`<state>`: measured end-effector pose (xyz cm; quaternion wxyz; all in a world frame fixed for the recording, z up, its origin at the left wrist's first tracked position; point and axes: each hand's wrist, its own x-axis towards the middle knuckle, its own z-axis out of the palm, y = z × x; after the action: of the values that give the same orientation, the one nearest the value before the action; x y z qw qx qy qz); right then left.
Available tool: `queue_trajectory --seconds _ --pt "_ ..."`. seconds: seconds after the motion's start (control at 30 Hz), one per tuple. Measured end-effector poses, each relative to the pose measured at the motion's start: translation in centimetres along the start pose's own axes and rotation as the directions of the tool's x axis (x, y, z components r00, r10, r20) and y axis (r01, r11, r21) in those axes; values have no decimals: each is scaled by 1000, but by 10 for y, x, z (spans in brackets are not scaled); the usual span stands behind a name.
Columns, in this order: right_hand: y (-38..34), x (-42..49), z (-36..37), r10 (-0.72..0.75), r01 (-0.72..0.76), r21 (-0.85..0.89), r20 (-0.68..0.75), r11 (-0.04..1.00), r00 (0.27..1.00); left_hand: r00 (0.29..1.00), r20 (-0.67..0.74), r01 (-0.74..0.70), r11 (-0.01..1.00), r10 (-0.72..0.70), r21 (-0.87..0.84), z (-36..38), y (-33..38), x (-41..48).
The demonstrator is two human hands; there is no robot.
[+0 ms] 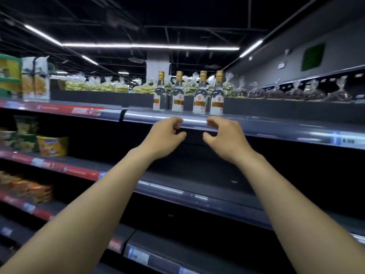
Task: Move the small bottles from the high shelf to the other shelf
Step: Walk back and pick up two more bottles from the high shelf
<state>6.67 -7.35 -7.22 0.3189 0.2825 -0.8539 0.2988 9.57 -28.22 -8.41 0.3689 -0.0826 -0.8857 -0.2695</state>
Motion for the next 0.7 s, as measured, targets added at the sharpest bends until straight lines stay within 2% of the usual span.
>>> queue_trajectory --seconds 0.13,0.27,0.37,0.53,0.7 --pt "7 50 -22 -63 60 -31 -135 998 989 995 -80 -63 997 59 -46 5 24 62" --pt "24 90 -31 -20 9 -63 -174 998 985 997 -65 -44 994 38 -96 21 40 110" --pt "37 110 -30 45 -54 -52 -149 997 988 997 -70 -17 994 9 -106 33 38 133" --pt "50 129 -21 200 -200 39 -12 979 980 998 13 62 996 -61 -59 49 18 153" --pt "52 140 -16 240 -240 -1 54 971 969 997 11 75 997 -74 -31 53 10 164"
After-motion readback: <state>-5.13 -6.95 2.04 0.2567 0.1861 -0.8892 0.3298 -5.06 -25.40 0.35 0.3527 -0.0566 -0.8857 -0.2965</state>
